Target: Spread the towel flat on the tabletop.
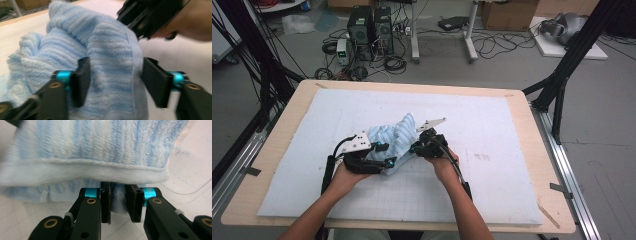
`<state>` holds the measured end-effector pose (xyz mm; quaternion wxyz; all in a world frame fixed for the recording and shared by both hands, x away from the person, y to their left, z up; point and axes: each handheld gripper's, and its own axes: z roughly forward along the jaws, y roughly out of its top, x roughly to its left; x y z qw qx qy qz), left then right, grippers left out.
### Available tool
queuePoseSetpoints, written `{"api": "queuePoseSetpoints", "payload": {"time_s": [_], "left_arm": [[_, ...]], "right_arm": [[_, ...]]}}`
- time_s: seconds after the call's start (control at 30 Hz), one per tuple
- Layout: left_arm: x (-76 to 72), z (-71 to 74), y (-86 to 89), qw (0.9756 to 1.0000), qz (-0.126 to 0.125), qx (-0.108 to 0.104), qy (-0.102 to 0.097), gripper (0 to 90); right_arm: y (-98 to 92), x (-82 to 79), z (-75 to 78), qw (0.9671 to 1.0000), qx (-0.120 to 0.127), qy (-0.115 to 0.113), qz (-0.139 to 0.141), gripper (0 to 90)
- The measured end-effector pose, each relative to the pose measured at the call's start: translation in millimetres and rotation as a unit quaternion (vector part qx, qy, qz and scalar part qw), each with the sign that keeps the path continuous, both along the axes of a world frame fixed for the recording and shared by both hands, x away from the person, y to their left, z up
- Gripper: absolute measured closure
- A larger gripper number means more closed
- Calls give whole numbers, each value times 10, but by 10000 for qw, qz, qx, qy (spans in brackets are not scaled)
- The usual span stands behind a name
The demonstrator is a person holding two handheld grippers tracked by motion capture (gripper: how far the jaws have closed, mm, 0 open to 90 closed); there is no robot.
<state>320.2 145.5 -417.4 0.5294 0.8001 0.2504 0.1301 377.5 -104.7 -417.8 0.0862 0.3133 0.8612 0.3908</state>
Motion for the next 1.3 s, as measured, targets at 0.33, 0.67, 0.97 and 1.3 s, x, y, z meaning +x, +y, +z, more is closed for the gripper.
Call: {"api": "queuePoseSetpoints", "payload": {"time_s": [0.33,0.67,0.97,1.3], "left_arm": [[86,14,218,9972,752,-50,4,827],[193,90,418,9932,1063,-470,36,828],[477,331,335,9920,1137,-547,19,830],[777,407,214,9896,1369,-437,118,830]], "right_arm": [[-39,-49,34,10000,-1,12,82,779],[-413,-332,22,9997,-106,75,223,791],[-833,-683,-39,9997,78,199,151,791],[-1167,-1168,22,9979,45,216,615,798]]}}
